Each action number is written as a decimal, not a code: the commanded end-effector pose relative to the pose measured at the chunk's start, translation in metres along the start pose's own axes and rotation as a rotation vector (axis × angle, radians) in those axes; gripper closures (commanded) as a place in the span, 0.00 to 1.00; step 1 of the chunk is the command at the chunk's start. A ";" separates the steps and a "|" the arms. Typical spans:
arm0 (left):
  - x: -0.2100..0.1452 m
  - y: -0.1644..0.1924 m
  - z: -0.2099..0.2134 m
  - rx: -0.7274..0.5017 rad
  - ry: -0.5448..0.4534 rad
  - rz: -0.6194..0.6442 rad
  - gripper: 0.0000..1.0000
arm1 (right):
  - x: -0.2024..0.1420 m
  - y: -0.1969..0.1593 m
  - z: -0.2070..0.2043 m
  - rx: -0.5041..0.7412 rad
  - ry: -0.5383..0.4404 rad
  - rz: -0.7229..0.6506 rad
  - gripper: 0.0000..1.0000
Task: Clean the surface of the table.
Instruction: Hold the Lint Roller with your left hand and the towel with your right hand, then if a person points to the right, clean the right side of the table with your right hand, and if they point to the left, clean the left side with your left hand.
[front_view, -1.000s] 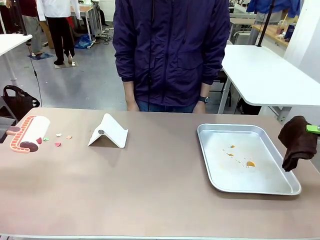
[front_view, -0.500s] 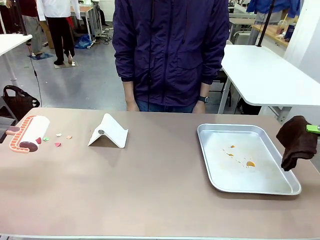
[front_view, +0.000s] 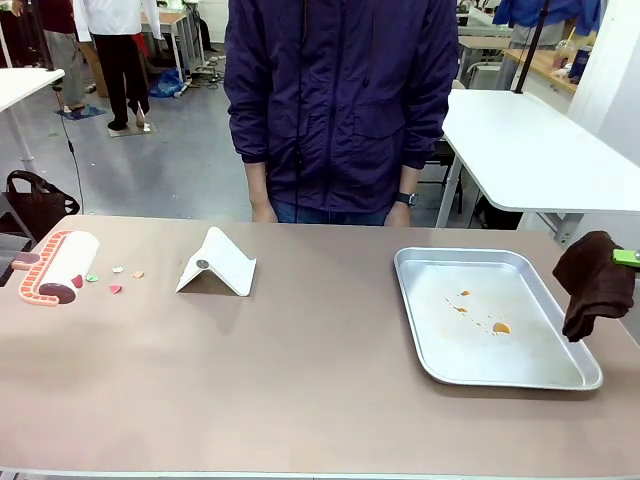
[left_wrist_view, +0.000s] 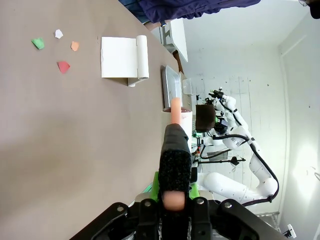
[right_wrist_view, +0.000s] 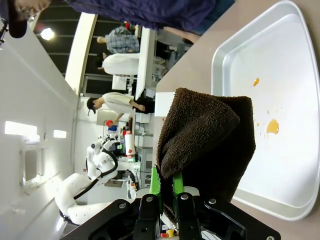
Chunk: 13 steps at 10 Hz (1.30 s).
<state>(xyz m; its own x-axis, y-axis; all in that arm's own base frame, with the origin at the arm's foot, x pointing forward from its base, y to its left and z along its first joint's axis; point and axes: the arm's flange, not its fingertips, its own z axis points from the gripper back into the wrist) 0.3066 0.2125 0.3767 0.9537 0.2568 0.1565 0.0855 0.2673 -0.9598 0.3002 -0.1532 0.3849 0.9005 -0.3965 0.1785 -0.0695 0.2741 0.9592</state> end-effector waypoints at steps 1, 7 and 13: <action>-0.002 0.001 0.003 -0.022 0.001 -0.017 1.00 | -0.001 0.005 0.002 0.008 -0.002 0.009 1.00; -0.002 0.001 0.003 -0.022 0.001 -0.017 1.00 | -0.001 0.005 0.002 0.008 -0.002 0.009 1.00; -0.002 0.001 0.003 -0.022 0.001 -0.017 1.00 | -0.001 0.005 0.002 0.008 -0.002 0.009 1.00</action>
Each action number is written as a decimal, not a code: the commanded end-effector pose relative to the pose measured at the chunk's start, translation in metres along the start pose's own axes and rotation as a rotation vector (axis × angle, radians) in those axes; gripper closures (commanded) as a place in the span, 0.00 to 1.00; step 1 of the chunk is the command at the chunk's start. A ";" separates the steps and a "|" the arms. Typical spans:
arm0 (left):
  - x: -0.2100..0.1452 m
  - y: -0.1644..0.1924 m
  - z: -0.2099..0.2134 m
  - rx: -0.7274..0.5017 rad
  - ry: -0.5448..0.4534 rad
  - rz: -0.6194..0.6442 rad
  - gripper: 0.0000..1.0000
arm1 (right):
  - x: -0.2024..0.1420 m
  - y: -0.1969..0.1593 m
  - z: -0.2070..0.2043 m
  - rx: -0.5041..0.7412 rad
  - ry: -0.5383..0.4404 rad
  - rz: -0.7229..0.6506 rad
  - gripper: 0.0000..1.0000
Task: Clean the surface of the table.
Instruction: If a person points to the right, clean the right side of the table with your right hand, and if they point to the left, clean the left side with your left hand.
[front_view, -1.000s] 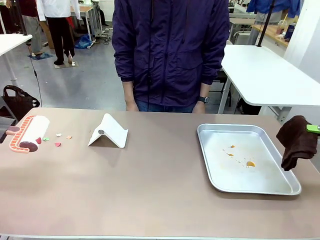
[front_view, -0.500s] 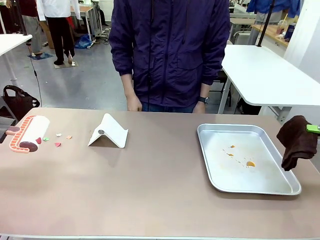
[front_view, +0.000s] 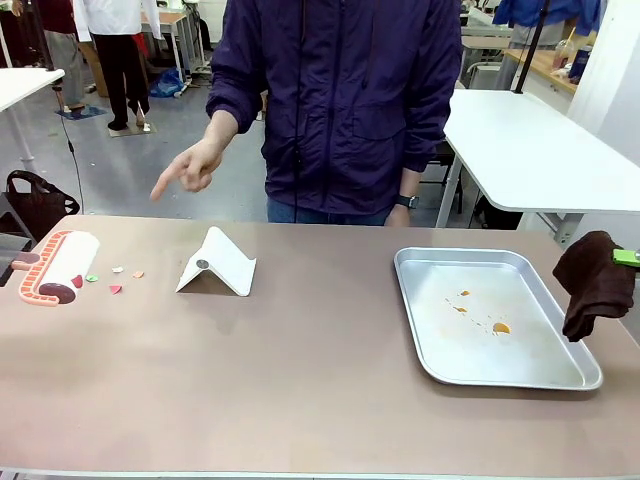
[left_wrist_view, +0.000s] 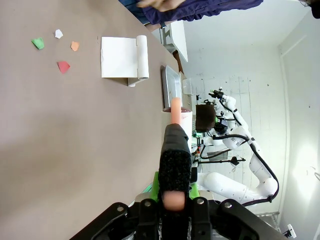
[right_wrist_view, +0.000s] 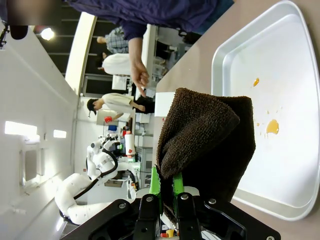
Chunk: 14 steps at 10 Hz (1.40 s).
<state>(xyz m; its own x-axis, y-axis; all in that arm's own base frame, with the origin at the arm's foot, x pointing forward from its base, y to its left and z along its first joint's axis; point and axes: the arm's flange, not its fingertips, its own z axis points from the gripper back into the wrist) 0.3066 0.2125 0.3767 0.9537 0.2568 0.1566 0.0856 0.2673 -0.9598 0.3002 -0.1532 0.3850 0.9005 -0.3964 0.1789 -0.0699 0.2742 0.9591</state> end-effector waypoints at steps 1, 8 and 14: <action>-0.002 0.001 0.003 -0.022 0.001 -0.017 1.00 | -0.001 0.005 0.002 0.008 -0.002 0.009 1.00; 0.006 0.001 0.004 0.097 -0.105 0.040 0.78 | -0.001 0.005 0.002 0.008 -0.002 0.009 1.00; 0.039 0.028 0.006 0.347 -0.322 0.158 0.78 | -0.001 0.005 0.002 0.008 -0.002 0.009 1.00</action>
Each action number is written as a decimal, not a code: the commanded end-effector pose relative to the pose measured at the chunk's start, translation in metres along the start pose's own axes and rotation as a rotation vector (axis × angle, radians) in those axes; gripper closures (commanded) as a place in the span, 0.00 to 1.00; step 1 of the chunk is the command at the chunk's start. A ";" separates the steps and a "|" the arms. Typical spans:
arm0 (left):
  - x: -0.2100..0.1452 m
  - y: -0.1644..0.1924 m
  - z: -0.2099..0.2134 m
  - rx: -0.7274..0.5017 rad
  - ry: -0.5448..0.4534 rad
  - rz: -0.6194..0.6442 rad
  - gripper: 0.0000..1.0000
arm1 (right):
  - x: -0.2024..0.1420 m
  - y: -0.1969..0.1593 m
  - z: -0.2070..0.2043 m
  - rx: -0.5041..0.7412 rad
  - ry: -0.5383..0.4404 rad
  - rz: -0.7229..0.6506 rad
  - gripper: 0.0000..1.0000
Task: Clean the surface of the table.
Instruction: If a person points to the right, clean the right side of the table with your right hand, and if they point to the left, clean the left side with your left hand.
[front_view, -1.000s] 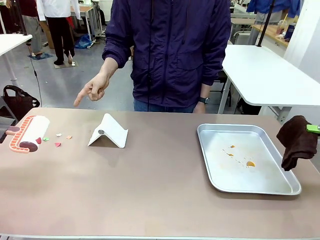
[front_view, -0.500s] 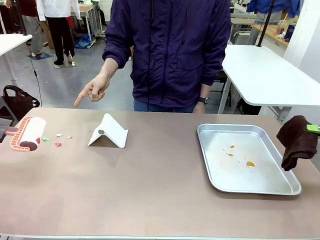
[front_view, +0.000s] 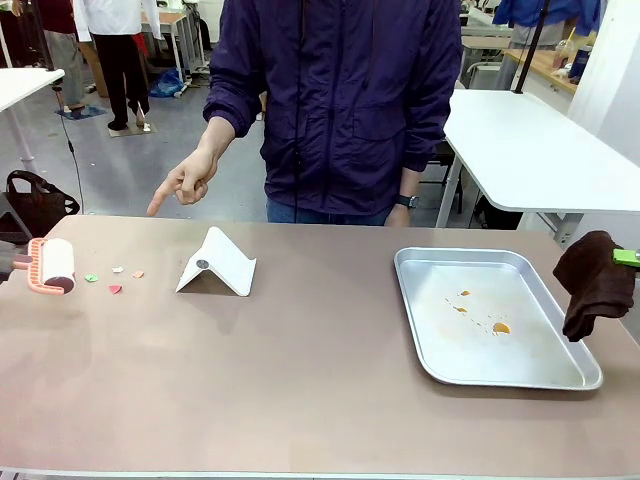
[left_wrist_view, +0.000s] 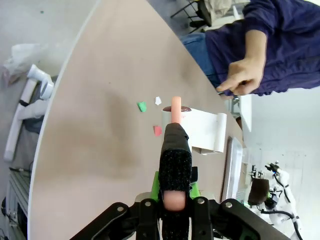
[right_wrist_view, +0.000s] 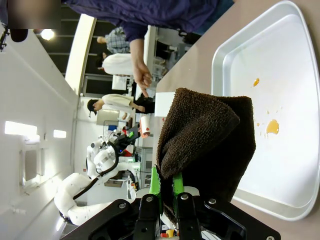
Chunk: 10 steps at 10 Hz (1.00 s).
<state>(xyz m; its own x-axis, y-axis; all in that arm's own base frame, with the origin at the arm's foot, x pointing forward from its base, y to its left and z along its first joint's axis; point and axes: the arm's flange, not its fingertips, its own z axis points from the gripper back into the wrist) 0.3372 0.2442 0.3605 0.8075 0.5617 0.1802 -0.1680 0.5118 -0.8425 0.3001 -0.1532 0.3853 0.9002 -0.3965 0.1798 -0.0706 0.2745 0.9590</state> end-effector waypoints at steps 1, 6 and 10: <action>0.008 0.003 -0.018 0.024 0.001 0.089 0.78 | -0.001 0.005 0.002 0.008 -0.001 0.008 1.00; 0.022 0.015 -0.044 0.110 -0.050 0.137 0.78 | -0.001 0.005 0.002 0.008 -0.001 0.008 1.00; 0.021 0.014 -0.062 0.156 -0.022 0.130 0.78 | -0.001 0.005 0.002 0.008 -0.001 0.008 1.00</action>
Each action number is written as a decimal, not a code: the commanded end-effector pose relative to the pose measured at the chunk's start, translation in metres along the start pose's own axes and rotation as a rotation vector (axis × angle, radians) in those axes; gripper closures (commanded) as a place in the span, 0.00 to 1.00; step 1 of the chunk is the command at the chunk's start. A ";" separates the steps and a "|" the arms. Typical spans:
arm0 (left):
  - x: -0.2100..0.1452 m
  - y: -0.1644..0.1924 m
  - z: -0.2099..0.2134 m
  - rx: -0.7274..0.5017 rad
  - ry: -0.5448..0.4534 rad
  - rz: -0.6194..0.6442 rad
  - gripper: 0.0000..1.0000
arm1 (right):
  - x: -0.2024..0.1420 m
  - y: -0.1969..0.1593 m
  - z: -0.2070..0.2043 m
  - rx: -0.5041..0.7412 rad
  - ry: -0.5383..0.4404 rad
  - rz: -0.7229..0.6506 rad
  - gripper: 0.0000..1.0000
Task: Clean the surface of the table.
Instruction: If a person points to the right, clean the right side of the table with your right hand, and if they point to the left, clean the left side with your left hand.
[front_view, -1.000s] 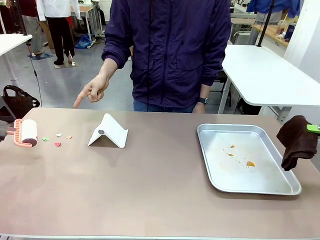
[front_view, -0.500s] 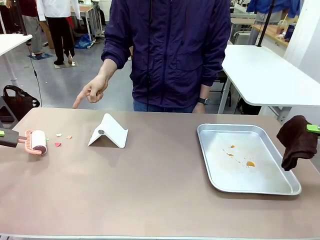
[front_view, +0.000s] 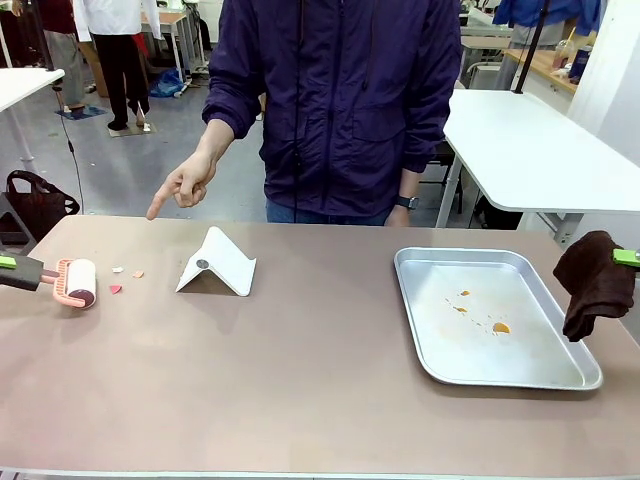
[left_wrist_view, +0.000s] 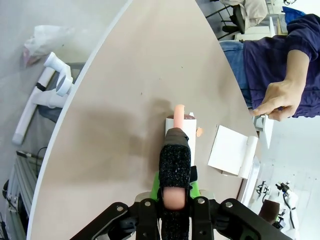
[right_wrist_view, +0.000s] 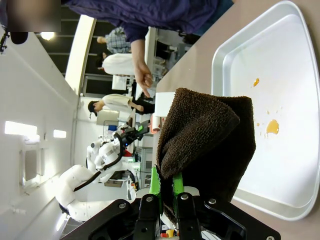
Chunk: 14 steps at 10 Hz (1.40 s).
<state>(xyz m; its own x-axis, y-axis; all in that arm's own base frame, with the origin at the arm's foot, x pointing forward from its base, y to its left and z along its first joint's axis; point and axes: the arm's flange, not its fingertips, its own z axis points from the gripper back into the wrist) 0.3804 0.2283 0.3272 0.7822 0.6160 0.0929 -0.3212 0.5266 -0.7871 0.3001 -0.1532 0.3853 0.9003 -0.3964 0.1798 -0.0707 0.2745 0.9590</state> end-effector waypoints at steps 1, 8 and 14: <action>0.002 0.001 -0.016 0.041 -0.011 0.032 0.78 | -0.001 0.005 0.002 0.008 -0.001 0.008 1.00; -0.015 -0.015 -0.063 0.099 0.064 -0.050 0.78 | -0.001 0.005 0.002 0.008 -0.001 0.008 1.00; -0.026 -0.053 -0.110 0.077 0.178 -0.130 0.78 | -0.001 0.005 0.002 0.008 -0.001 0.008 1.00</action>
<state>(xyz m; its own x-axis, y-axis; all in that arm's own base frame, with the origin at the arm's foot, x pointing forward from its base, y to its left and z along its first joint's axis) 0.4375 0.1313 0.3263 0.8799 0.4614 0.1131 -0.2220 0.6098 -0.7608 0.3001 -0.1532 0.3854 0.9003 -0.3964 0.1800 -0.0708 0.2745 0.9590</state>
